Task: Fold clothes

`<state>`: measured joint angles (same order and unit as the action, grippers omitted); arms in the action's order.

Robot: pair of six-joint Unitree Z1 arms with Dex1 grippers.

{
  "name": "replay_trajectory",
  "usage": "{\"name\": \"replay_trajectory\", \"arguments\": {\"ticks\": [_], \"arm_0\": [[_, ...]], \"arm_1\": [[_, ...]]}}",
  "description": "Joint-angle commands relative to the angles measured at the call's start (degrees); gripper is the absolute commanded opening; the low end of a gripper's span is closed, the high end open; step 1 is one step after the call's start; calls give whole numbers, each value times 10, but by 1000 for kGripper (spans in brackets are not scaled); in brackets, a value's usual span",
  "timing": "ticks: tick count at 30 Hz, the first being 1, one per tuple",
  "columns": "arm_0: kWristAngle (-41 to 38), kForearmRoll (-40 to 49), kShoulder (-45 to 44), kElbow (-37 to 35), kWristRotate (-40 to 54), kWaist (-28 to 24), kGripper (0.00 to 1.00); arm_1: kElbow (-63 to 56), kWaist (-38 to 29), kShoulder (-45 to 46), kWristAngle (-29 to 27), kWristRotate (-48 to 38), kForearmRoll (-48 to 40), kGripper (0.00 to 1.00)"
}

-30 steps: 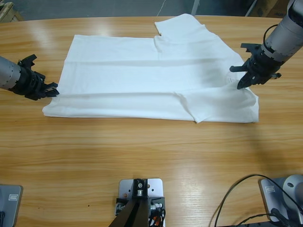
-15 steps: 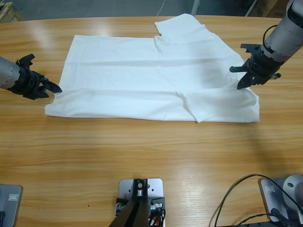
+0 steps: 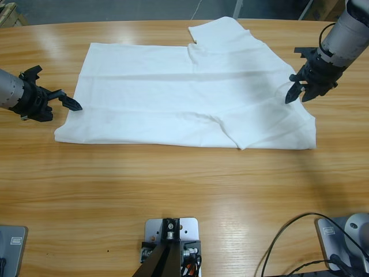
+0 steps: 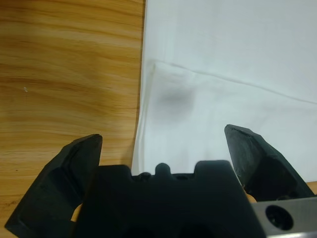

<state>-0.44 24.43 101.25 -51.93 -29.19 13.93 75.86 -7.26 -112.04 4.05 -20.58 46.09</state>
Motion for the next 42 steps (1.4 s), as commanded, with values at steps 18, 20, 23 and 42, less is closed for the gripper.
{"name": "replay_trajectory", "arguments": {"ticks": [18, 20, 23, 42], "arm_0": [[12, 1, -91, 58, 10, -5, 964], [11, 1, -109, 70, 8, -2, 964], [7, 1, -140, 83, 2, 1, 964], [-29, 1, -224, 134, -62, 18, 959]], "arm_1": [[-55, 8, 76, -5, 9, -2, 1000], [-73, 8, 94, -1, 8, -6, 1000], [-103, 8, 122, 9, 0, -18, 1000], [-220, 8, 235, 91, -53, -63, 1000]]}}
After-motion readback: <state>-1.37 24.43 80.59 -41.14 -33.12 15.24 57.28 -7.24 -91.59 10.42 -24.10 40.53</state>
